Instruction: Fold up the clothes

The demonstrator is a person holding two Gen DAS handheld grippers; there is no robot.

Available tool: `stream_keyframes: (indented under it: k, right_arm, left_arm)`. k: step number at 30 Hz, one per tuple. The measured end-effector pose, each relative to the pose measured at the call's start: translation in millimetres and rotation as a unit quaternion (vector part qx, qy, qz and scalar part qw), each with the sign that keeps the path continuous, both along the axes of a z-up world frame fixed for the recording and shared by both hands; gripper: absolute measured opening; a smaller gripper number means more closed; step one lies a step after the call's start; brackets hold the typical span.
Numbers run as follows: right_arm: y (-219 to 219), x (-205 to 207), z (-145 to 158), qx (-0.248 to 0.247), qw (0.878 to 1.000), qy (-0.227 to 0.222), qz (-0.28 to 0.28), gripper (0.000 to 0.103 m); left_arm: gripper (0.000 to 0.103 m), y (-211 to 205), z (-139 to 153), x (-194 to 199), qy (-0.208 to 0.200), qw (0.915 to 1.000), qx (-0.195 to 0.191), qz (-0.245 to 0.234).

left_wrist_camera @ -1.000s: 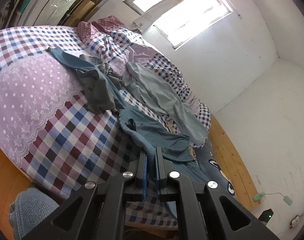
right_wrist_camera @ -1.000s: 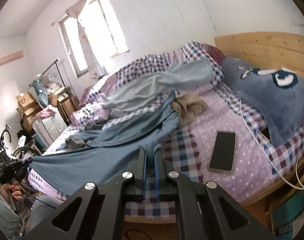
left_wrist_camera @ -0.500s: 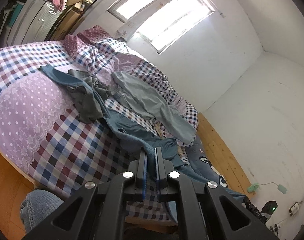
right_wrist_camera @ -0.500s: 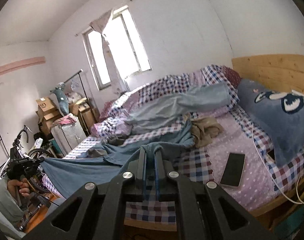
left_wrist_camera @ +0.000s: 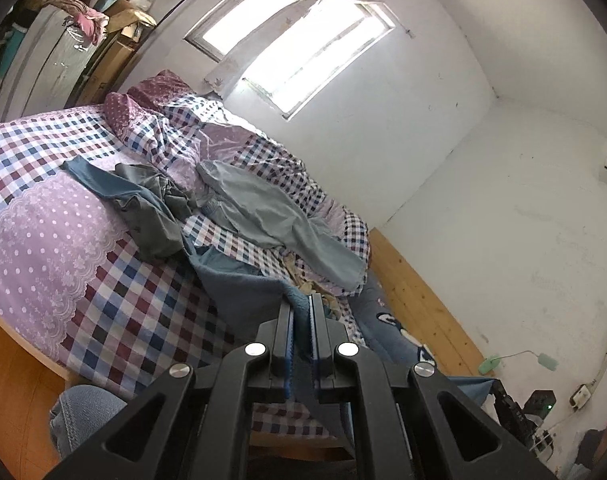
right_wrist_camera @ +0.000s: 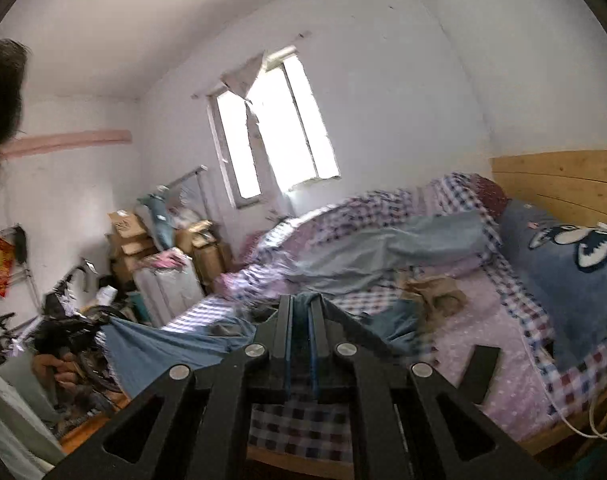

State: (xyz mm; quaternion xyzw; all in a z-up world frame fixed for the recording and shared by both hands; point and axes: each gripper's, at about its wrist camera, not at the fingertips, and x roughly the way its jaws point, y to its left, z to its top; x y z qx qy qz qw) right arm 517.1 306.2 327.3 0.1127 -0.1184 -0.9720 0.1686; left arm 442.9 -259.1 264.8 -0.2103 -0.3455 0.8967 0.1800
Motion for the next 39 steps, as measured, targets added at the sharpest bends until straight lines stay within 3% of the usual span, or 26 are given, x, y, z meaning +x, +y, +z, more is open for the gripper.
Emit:
stream_keyframes:
  k: [7, 14, 23, 29, 34, 36, 37, 38, 39]
  right_arm:
    - [10, -40, -38, 0.011, 0.996, -0.087, -0.035, 0.005]
    - [16, -89, -83, 0.044, 0.982, -0.177, -0.058, 0.005]
    - [14, -172, -175, 0.072, 0.946, -0.308, -0.065, 0.006]
    - [16, -240, -235, 0.1, 0.916, -0.381, -0.079, 0.006]
    - [17, -278, -263, 0.114, 0.899, -0.41, -0.102, 0.008]
    - [20, -283, -266, 0.109, 0.894, -0.419, -0.114, 0.011]
    - [21, -284, -267, 0.104, 0.894, -0.418, -0.122, 0.024]
    - [24, -283, -267, 0.099, 0.894, -0.416, -0.132, 0.044]
    - [27, -281, -265, 0.09, 0.895, -0.412, -0.144, 0.049]
  left_arm:
    - [0.005, -6, -27, -34, -0.06, 0.9981, 0.007, 0.008]
    - [0.006, -6, -73, -80, -0.138, 0.9903, 0.002, 0.021]
    - [0.006, 1, -165, -145, -0.268, 0.9626, -0.002, 0.042]
    - [0.006, 14, -217, -197, -0.32, 0.9456, -0.018, 0.057]
    - [0.006, 19, -232, -223, -0.314, 0.9473, -0.029, 0.058]
    - [0.015, 19, -232, -229, -0.307, 0.9494, -0.035, 0.053]
    - [0.022, 17, -229, -230, -0.3, 0.9521, -0.033, 0.05]
    - [0.041, 14, -225, -231, -0.292, 0.9549, -0.031, 0.047]
    - [0.06, 11, -222, -232, -0.284, 0.9575, -0.029, 0.044]
